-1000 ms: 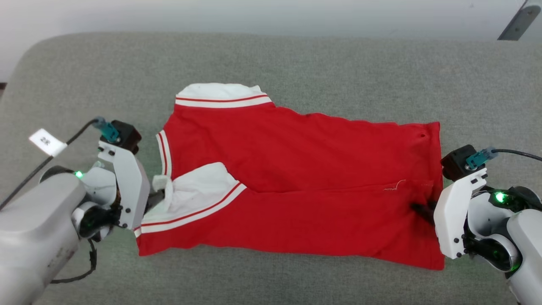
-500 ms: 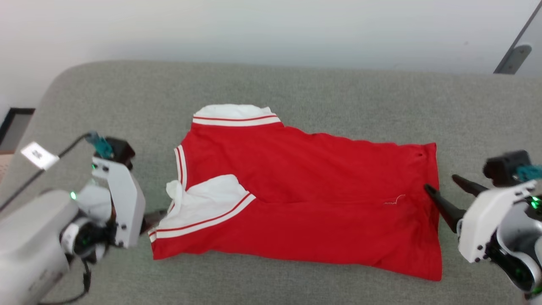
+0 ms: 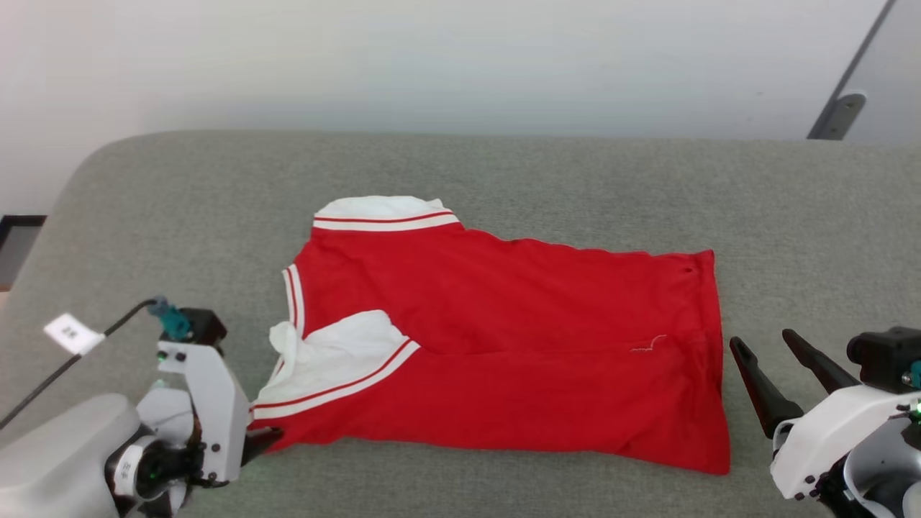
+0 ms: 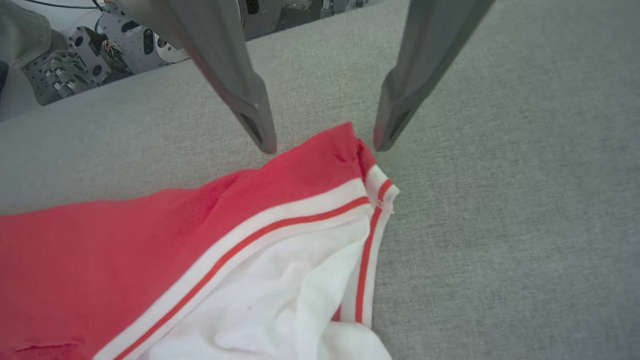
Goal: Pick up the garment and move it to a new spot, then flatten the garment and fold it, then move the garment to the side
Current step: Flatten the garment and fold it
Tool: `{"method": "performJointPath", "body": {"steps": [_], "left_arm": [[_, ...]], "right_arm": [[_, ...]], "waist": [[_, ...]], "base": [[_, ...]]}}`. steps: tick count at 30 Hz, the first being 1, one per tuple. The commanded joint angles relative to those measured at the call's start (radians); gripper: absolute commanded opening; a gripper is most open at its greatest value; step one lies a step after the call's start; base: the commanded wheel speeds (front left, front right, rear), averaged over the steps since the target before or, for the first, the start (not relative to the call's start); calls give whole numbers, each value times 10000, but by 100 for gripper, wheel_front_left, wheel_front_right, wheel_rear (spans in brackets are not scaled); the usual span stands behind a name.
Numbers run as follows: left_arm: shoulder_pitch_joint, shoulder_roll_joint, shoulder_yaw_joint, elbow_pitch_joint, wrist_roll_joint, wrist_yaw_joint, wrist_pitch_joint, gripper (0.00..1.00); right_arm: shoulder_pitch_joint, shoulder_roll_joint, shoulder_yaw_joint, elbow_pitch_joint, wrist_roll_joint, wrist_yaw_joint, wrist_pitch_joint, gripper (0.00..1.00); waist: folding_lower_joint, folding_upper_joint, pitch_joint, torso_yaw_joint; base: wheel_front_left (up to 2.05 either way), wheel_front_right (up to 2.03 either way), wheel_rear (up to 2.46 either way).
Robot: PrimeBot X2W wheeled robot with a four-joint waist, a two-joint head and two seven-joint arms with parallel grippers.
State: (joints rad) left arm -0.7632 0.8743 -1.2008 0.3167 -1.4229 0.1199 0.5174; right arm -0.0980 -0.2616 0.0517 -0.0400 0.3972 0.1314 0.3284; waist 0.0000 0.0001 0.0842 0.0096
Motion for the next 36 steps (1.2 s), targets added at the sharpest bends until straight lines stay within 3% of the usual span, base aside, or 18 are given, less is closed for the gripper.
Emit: {"method": "performJointPath", "body": {"steps": [1,11,17,18,19,20,29,36], "left_arm": [[164,-59,17,137,-17,-59,-81,100],[495,-640,129,1668,-287,-651,-558,100],[612,-1111,38,2633,-396,-1024,-477,97],[607,-1182,-15,2717,-374,-1162,-410,60],[577,-1242,-34,2784,-333,-1290,-407,9],[538,-1301,-26,2874,-311,-1364,-459,0],[244,-1759,-44,3392,-198,-1837,-438,0],[-83,-2026,-21,3546,-93,-2049,-472,0]], "right_arm": [[117,115,-94,-103,-81,-16,-21,100],[727,820,-560,-729,-470,-16,226,100],[953,981,-641,-812,-503,-16,929,100],[966,1020,-665,-818,-479,-16,1110,100],[995,1022,-641,-799,-422,-16,1335,100],[1042,1017,-617,-778,-378,-16,1552,100],[669,1177,-570,-204,-360,-16,3310,100],[-221,1325,-593,1313,-771,-16,3903,100]], "waist": [[0,-1,108,-128],[0,-1,483,-458],[0,-1,672,-499],[0,-1,705,-492],[0,-1,724,-483],[0,-1,746,-471],[0,-1,877,-305],[0,-1,1021,-66]], "base": [[0,0,0],[0,0,0],[0,0,0],[0,0,0],[0,0,0],[0,0,0],[0,0,0],[0,0,0]]}}
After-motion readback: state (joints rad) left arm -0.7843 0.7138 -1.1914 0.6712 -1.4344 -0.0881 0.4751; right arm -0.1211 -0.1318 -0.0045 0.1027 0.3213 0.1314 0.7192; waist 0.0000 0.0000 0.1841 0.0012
